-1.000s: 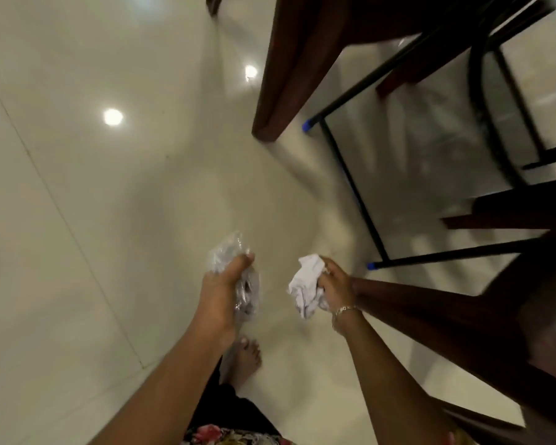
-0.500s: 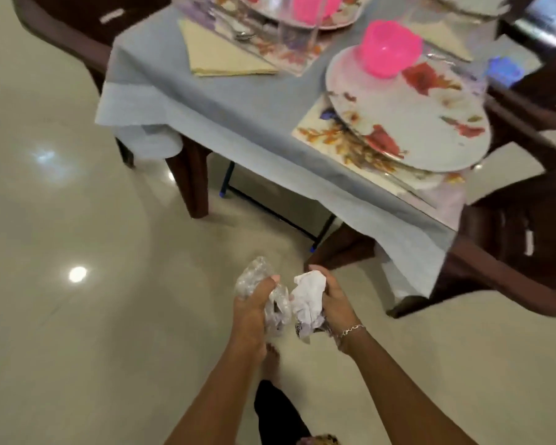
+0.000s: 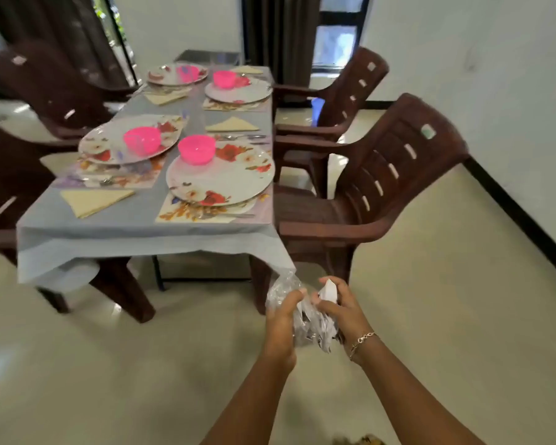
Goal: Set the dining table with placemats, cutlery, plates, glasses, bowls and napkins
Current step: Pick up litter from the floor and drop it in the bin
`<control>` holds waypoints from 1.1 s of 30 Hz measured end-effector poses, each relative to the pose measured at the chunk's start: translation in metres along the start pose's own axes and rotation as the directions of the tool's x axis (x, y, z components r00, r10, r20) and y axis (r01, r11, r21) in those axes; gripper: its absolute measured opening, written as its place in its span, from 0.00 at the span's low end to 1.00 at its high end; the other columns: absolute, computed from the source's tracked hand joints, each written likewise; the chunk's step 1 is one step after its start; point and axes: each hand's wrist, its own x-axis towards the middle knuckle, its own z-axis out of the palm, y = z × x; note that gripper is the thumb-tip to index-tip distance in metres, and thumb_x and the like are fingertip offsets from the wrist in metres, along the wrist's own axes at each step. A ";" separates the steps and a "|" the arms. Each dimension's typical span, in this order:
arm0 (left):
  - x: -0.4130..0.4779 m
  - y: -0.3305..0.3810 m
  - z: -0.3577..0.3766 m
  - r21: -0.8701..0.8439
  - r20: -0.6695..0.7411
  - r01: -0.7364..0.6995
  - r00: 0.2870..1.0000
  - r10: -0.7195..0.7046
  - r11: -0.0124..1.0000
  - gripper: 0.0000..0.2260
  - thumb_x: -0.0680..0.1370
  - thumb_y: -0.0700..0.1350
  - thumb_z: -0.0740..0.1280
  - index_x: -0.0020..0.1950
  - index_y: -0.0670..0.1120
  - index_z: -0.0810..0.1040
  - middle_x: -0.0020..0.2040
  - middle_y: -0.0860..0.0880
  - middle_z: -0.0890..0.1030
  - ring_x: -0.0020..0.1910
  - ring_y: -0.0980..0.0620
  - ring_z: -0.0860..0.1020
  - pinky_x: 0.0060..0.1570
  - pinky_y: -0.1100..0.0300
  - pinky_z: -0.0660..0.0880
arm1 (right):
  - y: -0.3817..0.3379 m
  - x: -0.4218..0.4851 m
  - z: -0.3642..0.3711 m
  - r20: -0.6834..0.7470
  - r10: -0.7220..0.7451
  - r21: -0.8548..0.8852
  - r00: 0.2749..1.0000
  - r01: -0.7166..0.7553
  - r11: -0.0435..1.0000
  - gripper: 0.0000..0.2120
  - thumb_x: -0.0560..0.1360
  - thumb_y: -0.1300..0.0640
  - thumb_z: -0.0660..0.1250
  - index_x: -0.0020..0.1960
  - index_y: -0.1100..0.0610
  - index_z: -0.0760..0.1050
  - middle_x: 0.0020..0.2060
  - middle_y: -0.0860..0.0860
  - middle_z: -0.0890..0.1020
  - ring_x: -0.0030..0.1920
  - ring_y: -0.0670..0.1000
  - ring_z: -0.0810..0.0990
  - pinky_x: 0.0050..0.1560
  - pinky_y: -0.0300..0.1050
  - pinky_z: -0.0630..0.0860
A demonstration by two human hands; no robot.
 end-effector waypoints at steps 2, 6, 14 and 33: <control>0.004 -0.004 0.036 0.033 0.042 0.012 0.999 -0.013 0.999 0.28 0.62 0.53 0.72 0.59 0.40 0.77 0.53 0.36 0.82 0.49 0.40 0.82 0.39 0.55 0.79 | -0.010 0.003 -0.034 -0.149 -0.051 -0.012 0.987 0.050 0.999 0.17 0.70 0.71 0.61 0.48 0.49 0.71 0.43 0.59 0.79 0.39 0.56 0.78 0.36 0.43 0.77; 0.027 -0.030 0.114 0.072 0.068 0.034 0.997 -0.039 0.997 0.27 0.63 0.49 0.72 0.61 0.43 0.74 0.47 0.41 0.82 0.41 0.46 0.81 0.34 0.58 0.78 | -0.023 0.009 -0.120 -0.380 -0.130 -0.017 0.916 0.133 0.991 0.16 0.66 0.73 0.55 0.43 0.54 0.72 0.42 0.57 0.79 0.41 0.55 0.78 0.43 0.47 0.76; 0.085 -0.114 0.315 0.222 0.119 0.134 0.979 -0.163 0.966 0.20 0.70 0.45 0.69 0.62 0.44 0.75 0.31 0.46 0.72 0.21 0.52 0.70 0.21 0.66 0.67 | -0.066 0.014 -0.342 -0.669 -0.055 0.022 0.741 0.093 0.995 0.09 0.55 0.66 0.53 0.22 0.55 0.68 0.20 0.54 0.72 0.24 0.53 0.70 0.31 0.40 0.67; 0.334 -0.125 0.643 0.175 0.130 0.181 0.970 -0.205 0.968 0.19 0.73 0.42 0.65 0.64 0.45 0.73 0.22 0.49 0.66 0.15 0.52 0.62 0.22 0.67 0.61 | -0.238 0.249 -0.623 -0.678 -0.272 -0.425 0.683 -0.063 0.903 0.04 0.58 0.56 0.52 0.26 0.54 0.64 0.25 0.52 0.69 0.29 0.52 0.66 0.32 0.42 0.62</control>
